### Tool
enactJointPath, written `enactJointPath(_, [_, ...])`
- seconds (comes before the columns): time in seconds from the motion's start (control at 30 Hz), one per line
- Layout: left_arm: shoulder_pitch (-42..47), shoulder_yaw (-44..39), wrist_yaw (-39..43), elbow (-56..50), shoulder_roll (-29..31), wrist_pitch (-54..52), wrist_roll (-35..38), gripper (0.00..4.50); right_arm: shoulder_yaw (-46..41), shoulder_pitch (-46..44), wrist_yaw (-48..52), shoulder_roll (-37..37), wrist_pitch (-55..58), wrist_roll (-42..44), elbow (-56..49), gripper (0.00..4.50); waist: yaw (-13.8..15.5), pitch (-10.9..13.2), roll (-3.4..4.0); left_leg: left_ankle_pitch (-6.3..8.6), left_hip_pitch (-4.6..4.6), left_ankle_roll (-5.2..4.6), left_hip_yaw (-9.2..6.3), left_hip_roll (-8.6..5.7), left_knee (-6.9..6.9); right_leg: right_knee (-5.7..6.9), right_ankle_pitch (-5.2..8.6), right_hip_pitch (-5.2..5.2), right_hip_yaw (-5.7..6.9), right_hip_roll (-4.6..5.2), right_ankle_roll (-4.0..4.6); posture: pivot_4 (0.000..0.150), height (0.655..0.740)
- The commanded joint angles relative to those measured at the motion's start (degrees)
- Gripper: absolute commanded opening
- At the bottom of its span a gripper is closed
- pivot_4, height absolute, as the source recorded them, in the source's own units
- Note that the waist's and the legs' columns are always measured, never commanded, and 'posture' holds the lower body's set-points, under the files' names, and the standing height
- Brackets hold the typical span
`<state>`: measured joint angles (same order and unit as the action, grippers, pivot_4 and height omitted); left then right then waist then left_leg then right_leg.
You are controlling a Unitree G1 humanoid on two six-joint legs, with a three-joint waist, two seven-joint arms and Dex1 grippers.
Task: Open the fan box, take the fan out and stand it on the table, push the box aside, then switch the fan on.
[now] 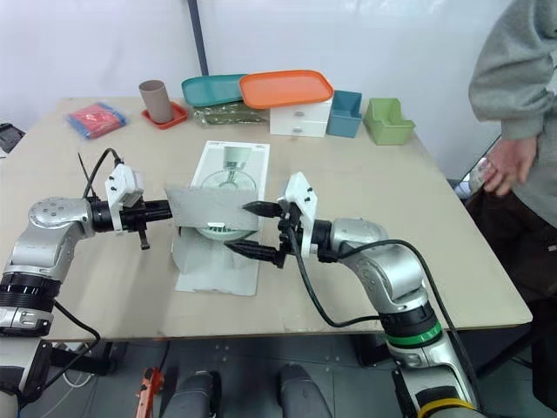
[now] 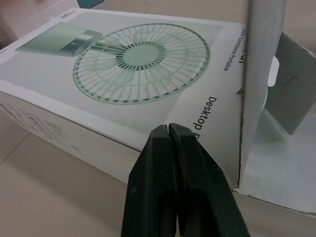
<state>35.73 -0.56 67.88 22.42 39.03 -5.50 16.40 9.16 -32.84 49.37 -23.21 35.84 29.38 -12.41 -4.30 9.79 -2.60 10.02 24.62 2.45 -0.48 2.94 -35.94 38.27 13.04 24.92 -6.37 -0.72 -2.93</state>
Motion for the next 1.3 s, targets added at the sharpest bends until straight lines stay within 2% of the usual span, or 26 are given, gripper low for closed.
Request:
enactJointPath(0.03, [-0.2,-2.3,-1.2,-1.1,1.1,-0.5,0.5,0.11,0.4,-1.3,-0.4,0.4,-1.4,-1.0,-0.4,4.50,0.0,0.0,0.00,0.00,0.01,0.00,0.00,0.00,0.01,0.00,0.02,0.00,0.00,0.00,-0.01,0.150,0.7400])
enactJointPath(0.33, [1.2,-8.2,-7.4,-1.6,0.3,-2.8,3.8,0.11,2.9,-0.9,0.2,0.2,-1.8,-4.1,0.6,4.50,0.0,0.0,0.00,0.00,0.08,0.00,-0.01,0.00,0.01,0.00,0.03,0.07,0.00,0.00,-0.02,0.150,0.7400])
enactJointPath(0.5, [0.6,-10.3,-6.4,-10.9,-0.6,-10.1,11.5,0.11,3.6,-1.8,-2.1,0.8,0.3,-6.0,2.6,4.50,0.0,0.0,0.00,0.00,0.10,0.00,-0.01,0.01,0.00,0.00,0.02,0.08,0.01,0.00,-0.02,0.150,0.7400])
enactJointPath(0.63, [-0.7,-9.0,-4.5,-13.9,-0.2,-12.1,12.8,0.11,3.0,-2.5,-4.1,2.0,1.6,-6.3,3.9,4.50,0.0,0.0,0.00,0.00,0.07,0.00,-0.01,0.01,0.01,0.00,0.02,0.06,0.01,0.00,-0.02,0.150,0.7400])
enactJointPath(0.87, [-1.5,-2.6,-3.3,-9.4,0.5,-8.4,4.7,0.11,2.6,-2.5,-4.8,2.1,2.1,-6.1,3.2,4.50,0.0,0.0,0.00,0.00,0.04,0.00,0.00,0.00,0.00,0.00,0.00,0.04,0.01,-0.01,0.00,0.150,0.7400])
enactJointPath(0.97, [0.2,-0.3,-4.7,-3.8,-0.1,-2.6,-0.5,0.11,2.3,-2.4,-5.0,2.0,2.4,-5.8,2.6,4.50,0.0,0.0,0.00,0.00,0.04,0.00,0.00,0.00,0.01,0.00,0.01,0.04,0.01,-0.01,0.01,0.150,0.7400])
enactJointPath(1.17, [2.5,0.6,-2.7,1.3,-1.0,0.0,-1.3,0.11,1.4,-2.8,-5.5,1.7,3.8,-5.1,0.8,4.50,0.0,0.0,0.00,0.00,0.06,0.00,0.00,0.00,0.01,0.00,0.01,0.06,0.01,-0.01,0.01,0.150,0.7400])
enactJointPath(1.3, [3.2,0.7,-2.7,2.3,-1.5,1.2,-1.8,0.11,-0.7,-7.0,-7.2,2.4,9.8,-1.3,-4.6,4.50,0.0,0.0,0.01,0.00,0.08,0.00,-0.01,0.01,0.01,0.00,0.01,0.07,0.01,-0.01,0.00,0.150,0.7400])
